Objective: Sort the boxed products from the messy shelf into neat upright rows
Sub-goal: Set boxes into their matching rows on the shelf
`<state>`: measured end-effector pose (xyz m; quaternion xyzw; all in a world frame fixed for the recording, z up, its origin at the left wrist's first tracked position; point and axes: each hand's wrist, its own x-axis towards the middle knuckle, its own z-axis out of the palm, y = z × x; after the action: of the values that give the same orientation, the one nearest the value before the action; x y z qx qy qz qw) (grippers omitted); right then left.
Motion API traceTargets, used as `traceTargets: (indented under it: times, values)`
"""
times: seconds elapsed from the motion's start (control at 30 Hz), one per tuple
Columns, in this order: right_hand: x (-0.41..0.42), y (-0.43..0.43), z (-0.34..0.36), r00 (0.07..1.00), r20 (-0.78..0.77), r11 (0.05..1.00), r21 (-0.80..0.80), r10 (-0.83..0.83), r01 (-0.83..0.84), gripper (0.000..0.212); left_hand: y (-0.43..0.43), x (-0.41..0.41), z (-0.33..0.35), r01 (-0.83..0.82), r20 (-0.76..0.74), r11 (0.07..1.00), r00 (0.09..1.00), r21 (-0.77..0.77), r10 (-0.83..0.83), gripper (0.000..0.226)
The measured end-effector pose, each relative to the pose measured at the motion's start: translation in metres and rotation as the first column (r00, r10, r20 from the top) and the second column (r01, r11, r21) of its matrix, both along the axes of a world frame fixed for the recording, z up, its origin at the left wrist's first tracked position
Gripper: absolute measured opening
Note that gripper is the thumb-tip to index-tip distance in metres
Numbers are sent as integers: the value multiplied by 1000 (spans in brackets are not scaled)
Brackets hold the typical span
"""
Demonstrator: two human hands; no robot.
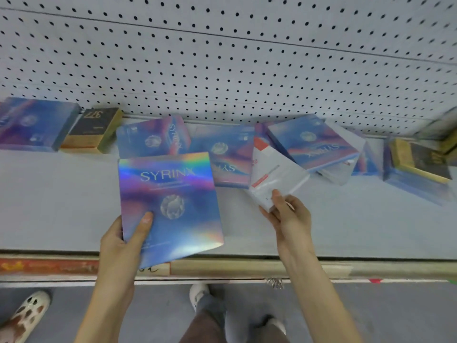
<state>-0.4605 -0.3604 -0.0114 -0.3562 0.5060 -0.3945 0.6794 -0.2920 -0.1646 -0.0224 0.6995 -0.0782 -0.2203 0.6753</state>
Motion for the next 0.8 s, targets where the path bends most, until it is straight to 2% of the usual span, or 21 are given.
traceTargets:
  times: [0.23, 0.4, 0.5, 0.6, 0.7, 0.8]
  values:
    - [-83, 18, 6, 1000, 18, 999, 32, 1, -1, 15, -4, -61, 7, -31, -22, 999, 999, -28, 30, 9]
    - [-171, 31, 9, 986, 153, 995, 66, 60, -71, 10, -22, -136, 10, -38, -9, 997, 999, -67, 38, 14]
    - [-234, 36, 10, 972, 227, 995, 51, 67, -80, 36, -29, -192, 7, -52, -25, 995, 998, -81, 50, 28]
    - [-298, 42, 10, 961, 274, 998, 27, 50, -59, 59, -39, -251, 2, -5, -39, 997, 999, -82, 2, 16]
    - [-360, 49, 11, 970, 243, 1000, -8, 18, -16, 71, -57, -312, 0, 83, -56, 994, 995, -67, -86, 11]
    - [-413, 51, 16, 988, 147, 999, -34, -38, 43, 85, -83, -369, 3, 178, -87, 982, 979, -60, -183, 18]
